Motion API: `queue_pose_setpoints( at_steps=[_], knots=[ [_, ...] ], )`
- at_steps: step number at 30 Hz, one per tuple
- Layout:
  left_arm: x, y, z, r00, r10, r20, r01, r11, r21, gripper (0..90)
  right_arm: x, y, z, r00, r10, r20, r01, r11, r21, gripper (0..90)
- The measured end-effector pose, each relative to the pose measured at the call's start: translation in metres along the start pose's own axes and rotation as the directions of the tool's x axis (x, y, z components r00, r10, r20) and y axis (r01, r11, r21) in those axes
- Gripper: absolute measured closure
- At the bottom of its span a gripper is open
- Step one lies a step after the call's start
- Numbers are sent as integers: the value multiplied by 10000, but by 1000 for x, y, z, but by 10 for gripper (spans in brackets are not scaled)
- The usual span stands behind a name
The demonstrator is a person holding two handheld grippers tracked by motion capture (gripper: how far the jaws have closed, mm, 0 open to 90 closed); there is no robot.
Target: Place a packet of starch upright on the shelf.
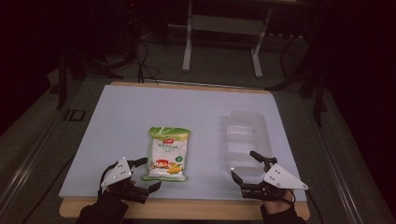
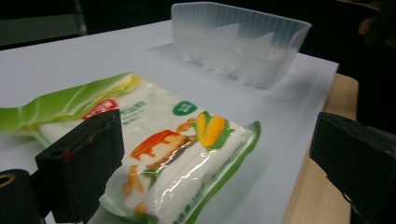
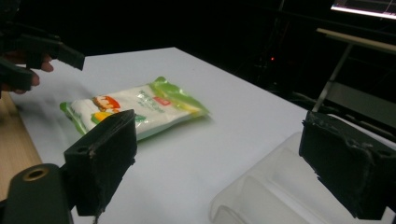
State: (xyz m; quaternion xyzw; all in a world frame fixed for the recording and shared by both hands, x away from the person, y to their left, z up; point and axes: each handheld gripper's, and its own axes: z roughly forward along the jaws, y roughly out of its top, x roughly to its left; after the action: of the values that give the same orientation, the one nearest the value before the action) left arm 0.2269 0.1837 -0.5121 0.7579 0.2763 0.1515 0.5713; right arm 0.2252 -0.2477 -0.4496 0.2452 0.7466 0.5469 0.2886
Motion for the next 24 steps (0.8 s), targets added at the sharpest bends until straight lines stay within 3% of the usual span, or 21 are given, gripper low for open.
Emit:
queue_pose_setpoints(
  at_steps=[6, 7, 8, 11, 14, 16, 17, 19, 24],
  knots=[
    [-2, 1, -1, 9977, -222, 637, 251, 9987, -447, 23, -1, 0, 0, 9999, 133, 30, -133, 9999, -48, 108],
    [-2, 1, -2, 9941, -223, 1059, 311, 9962, -816, 23, -3, 0, -2, 9997, 192, 178, -191, 9998, -86, 108],
    [-1, 1, -2, 9912, -484, 1229, 599, 9940, -915, 23, -3, 0, -2, 9996, 245, 150, -243, 9997, -96, 108],
    [-1, 2, -3, 9885, -608, 1383, 748, 9923, -983, 23, -3, 0, -2, 9997, 225, 135, -224, 9997, -37, 108],
    [-4, 5, -2, 9830, -846, 1630, 993, 9915, -842, 23, -2, 1, -2, 9993, 368, 72, -368, 9993, 63, 108],
    [-10, 9, 0, 9904, -447, 1311, 520, 9972, -530, 23, -2, 2, -2, 9990, 452, 45, -452, 9990, 30, 108],
    [-12, 10, 1, 9896, -464, 1362, 519, 9980, -372, 23, -2, 3, -2, 9990, 438, 27, -439, 9990, 37, 108],
    [-11, 14, 2, 9827, -887, 1628, 930, 9955, -188, 23, -2, 2, -1, 9990, 444, -4, -444, 9990, -18, 108],
    [-6, 29, 2, 9834, -871, 1594, 883, 9961, -8, 24, 1, 4, -2, 9987, 491, -129, -492, 9988, -14, 108]
  ],
)
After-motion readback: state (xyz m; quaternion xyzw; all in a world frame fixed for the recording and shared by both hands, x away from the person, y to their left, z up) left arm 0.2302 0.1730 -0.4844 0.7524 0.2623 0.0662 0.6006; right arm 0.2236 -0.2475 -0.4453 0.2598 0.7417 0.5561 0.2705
